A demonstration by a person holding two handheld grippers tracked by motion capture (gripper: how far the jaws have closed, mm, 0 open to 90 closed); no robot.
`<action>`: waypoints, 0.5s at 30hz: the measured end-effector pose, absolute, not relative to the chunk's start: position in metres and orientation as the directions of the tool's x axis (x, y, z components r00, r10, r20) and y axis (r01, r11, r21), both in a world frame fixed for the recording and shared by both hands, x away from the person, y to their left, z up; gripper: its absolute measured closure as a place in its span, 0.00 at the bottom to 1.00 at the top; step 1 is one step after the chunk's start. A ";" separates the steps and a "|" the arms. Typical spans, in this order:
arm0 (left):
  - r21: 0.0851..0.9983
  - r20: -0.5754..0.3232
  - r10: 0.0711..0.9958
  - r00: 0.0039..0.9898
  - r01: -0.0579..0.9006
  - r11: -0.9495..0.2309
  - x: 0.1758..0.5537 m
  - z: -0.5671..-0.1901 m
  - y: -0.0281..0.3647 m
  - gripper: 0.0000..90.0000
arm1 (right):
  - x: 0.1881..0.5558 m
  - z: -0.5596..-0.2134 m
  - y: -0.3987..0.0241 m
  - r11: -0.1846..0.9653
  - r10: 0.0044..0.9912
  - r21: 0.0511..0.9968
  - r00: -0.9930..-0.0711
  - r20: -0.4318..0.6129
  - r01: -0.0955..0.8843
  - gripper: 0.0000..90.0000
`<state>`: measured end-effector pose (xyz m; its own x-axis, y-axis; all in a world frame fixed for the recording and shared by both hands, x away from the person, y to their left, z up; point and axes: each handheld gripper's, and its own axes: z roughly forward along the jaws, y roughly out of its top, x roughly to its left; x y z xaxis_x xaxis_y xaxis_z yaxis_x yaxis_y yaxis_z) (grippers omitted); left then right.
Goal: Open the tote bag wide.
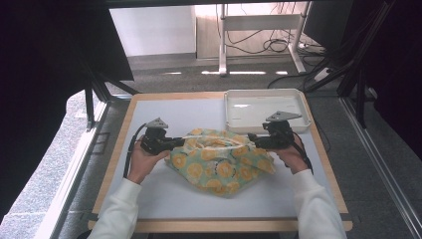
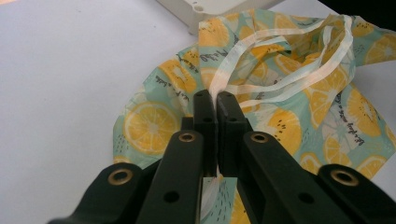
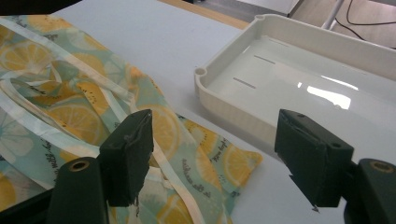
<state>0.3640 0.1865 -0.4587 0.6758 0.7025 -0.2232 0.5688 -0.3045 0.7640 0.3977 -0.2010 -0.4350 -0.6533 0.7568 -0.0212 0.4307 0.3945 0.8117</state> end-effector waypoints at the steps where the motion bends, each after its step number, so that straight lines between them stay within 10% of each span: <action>1: 0.764 -0.222 0.702 0.677 0.568 -0.307 0.364 -0.459 0.186 0.99 | 0.398 -0.436 -0.199 0.400 0.753 0.809 -0.658 -0.021 0.431 0.31; 15: 0.762 -0.223 0.701 0.678 0.569 -0.309 0.365 -0.460 0.187 0.98 | 0.410 -0.455 -0.188 0.425 0.736 0.771 -0.677 0.012 0.475 0.31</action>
<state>0.3646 0.1870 -0.4598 0.6779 0.7007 -0.2225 0.5693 -0.3089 0.7619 0.4097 -0.1879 -0.4546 -0.6772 0.7357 0.0119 0.4751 0.4248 0.7706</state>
